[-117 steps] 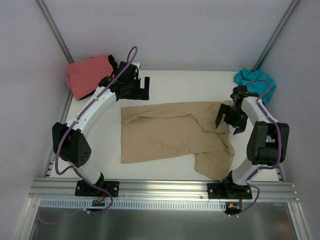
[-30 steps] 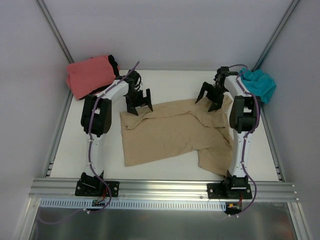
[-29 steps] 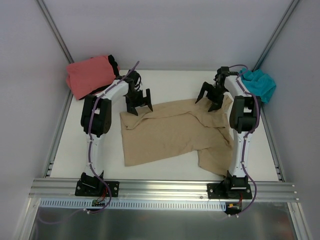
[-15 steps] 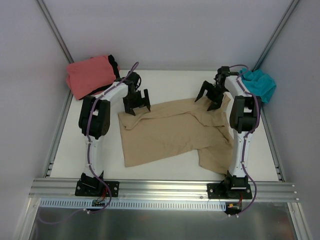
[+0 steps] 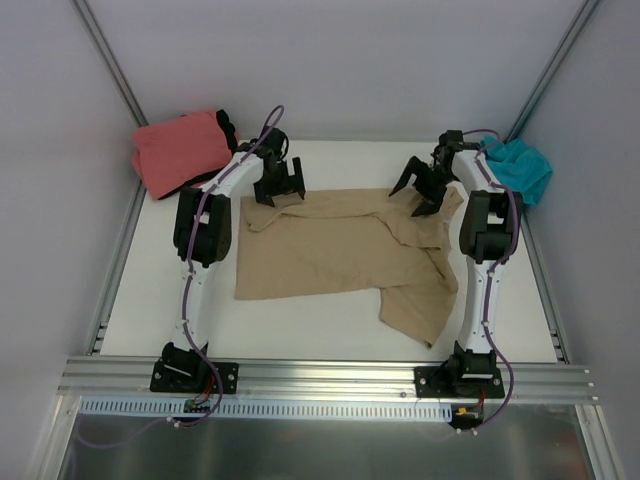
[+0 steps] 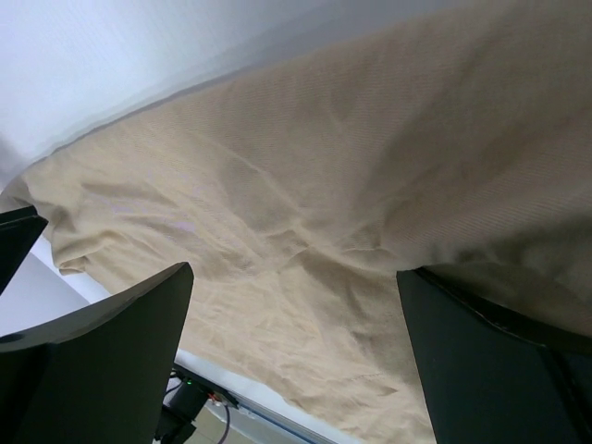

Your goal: Fold and stack the t-shirts

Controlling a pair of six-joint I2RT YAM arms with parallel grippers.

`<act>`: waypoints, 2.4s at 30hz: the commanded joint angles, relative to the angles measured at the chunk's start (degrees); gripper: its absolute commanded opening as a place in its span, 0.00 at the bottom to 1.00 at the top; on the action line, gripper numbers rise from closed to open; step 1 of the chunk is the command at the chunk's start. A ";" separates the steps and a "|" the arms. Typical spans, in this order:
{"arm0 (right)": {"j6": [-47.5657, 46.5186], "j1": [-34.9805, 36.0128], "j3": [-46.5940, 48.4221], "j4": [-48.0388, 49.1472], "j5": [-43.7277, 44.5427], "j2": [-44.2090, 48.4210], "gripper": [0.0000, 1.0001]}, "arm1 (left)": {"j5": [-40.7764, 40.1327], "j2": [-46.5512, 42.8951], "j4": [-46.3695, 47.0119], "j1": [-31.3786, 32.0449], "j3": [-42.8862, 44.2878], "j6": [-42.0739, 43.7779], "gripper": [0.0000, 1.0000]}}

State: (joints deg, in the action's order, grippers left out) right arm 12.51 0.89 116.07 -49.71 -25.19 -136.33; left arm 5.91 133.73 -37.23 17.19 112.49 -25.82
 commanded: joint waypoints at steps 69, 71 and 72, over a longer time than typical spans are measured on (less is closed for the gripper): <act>-1.09 -2.56 -83.38 24.58 1.55 59.78 0.09 | 4.64 -63.06 4.45 -3.92 -64.23 -1.95 0.99; -1.70 -2.56 -82.85 23.00 2.42 61.26 0.01 | 4.55 -63.85 4.54 -3.74 -65.11 -2.30 0.99; -2.14 -2.56 -82.59 21.34 2.77 61.97 0.00 | 4.55 -64.12 4.62 -3.74 -65.64 -2.39 0.99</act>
State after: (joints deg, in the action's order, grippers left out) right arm 11.18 -2.00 32.91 -28.47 -22.15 -76.27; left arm 11.62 71.99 -31.14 12.84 47.46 -26.85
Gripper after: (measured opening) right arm 0.019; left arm 0.986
